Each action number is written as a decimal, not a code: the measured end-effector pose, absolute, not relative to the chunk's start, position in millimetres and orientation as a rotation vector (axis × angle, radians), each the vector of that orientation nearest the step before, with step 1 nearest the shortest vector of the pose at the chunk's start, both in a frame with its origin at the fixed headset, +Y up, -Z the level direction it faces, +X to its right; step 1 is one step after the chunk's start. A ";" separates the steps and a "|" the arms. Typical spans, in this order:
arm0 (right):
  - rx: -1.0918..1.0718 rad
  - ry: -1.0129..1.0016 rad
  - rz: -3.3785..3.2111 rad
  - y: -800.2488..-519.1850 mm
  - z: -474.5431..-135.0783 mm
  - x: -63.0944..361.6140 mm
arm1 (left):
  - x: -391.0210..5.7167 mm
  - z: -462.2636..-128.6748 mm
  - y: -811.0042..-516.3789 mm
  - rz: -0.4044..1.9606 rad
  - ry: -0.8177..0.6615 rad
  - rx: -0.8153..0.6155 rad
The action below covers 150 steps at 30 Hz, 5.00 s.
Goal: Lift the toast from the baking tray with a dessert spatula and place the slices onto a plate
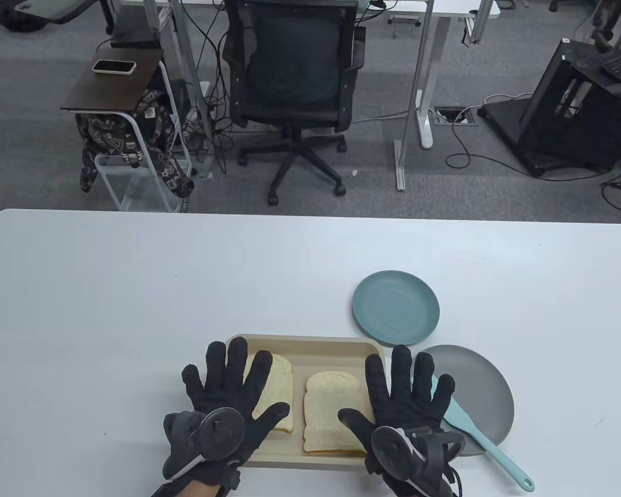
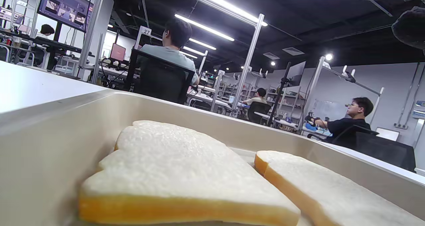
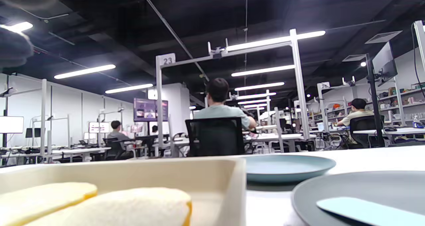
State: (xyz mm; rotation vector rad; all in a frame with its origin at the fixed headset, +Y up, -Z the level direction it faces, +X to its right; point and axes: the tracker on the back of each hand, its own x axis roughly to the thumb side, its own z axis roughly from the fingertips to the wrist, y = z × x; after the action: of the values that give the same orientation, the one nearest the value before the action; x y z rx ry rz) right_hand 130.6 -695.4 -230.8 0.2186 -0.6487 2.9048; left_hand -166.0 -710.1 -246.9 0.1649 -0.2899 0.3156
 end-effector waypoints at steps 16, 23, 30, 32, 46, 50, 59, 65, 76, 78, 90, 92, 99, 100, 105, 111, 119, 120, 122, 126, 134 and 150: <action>0.216 -0.685 2.885 -690.6 -223.2 135.2 | -172.2 -240.7 -704.1 0.335 -0.290 0.203; 0.248 -0.744 2.941 -682.5 -219.4 136.7 | -188.7 -234.1 -699.6 0.322 -0.253 0.210; 0.101 -0.604 3.322 -650.6 -230.5 193.1 | -227.5 -245.3 -709.2 0.327 -0.056 0.129; 0.008 -0.297 3.509 -659.2 -239.0 213.3 | -231.6 -252.8 -720.5 0.311 -0.001 0.034; -0.230 0.486 3.344 -735.4 -254.4 271.0 | -217.1 -266.2 -761.9 0.296 0.090 -0.162; -0.245 0.341 3.316 -741.2 -251.9 271.8 | -215.8 -267.7 -764.6 0.298 0.094 -0.152; -0.262 0.009 3.531 -690.9 -251.2 245.3 | -215.7 -268.7 -769.6 0.322 0.107 -0.136; 0.386 -0.066 3.416 -619.1 -249.4 159.5 | -215.8 -268.7 -769.3 0.324 0.102 -0.138; 0.861 0.268 3.428 -626.5 -273.8 45.1 | -216.6 -268.7 -770.1 0.335 0.103 -0.142; 0.874 0.302 3.439 -631.3 -278.5 38.5 | -216.6 -268.6 -770.2 0.337 0.103 -0.141; 0.802 0.449 3.267 -660.0 -305.8 62.1 | -217.1 -268.8 -771.0 0.355 0.088 -0.142; 0.772 0.449 3.201 -668.5 -309.6 71.8 | -217.1 -269.1 -771.1 0.358 0.084 -0.142; 0.737 0.396 3.016 -693.4 -318.5 82.2 | -217.1 -269.4 -771.4 0.357 0.080 -0.137; 0.742 0.377 3.001 -694.9 -318.8 80.3 | -217.1 -269.3 -771.4 0.357 0.081 -0.137; 0.744 0.335 2.989 -698.0 -320.7 65.9 | -217.9 -268.8 -772.1 0.369 0.083 -0.135; 0.747 0.283 2.977 -703.7 -320.2 44.0 | -218.4 -268.2 -772.7 0.376 0.085 -0.132; 0.709 0.255 2.932 -714.8 -318.4 29.7 | -219.0 -267.6 -773.5 0.383 0.091 -0.132; 0.706 0.239 2.921 -715.0 -317.8 30.9 | -219.1 -267.5 -773.6 0.384 0.092 -0.132; 0.697 0.243 2.896 -714.5 -316.5 34.0 | -219.4 -267.3 -773.8 0.389 0.094 -0.134; 0.692 0.222 2.917 -709.0 -311.6 46.5 | -219.7 -267.2 -774.0 0.393 0.093 -0.135; 0.579 0.037 2.923 -664.1 -310.0 104.4 | -220.6 -267.3 -774.5 0.402 0.093 -0.139; -0.283 0.018 3.032 -680.3 -419.9 218.6 | -221.8 -267.7 -774.8 0.409 0.094 -0.145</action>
State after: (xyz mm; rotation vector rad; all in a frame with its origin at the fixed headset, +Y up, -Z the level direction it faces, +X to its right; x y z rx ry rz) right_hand 218.6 -680.3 -419.9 -0.2825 0.0180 3.0317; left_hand -221.8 -774.8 -267.7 -0.1455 0.0937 0.4091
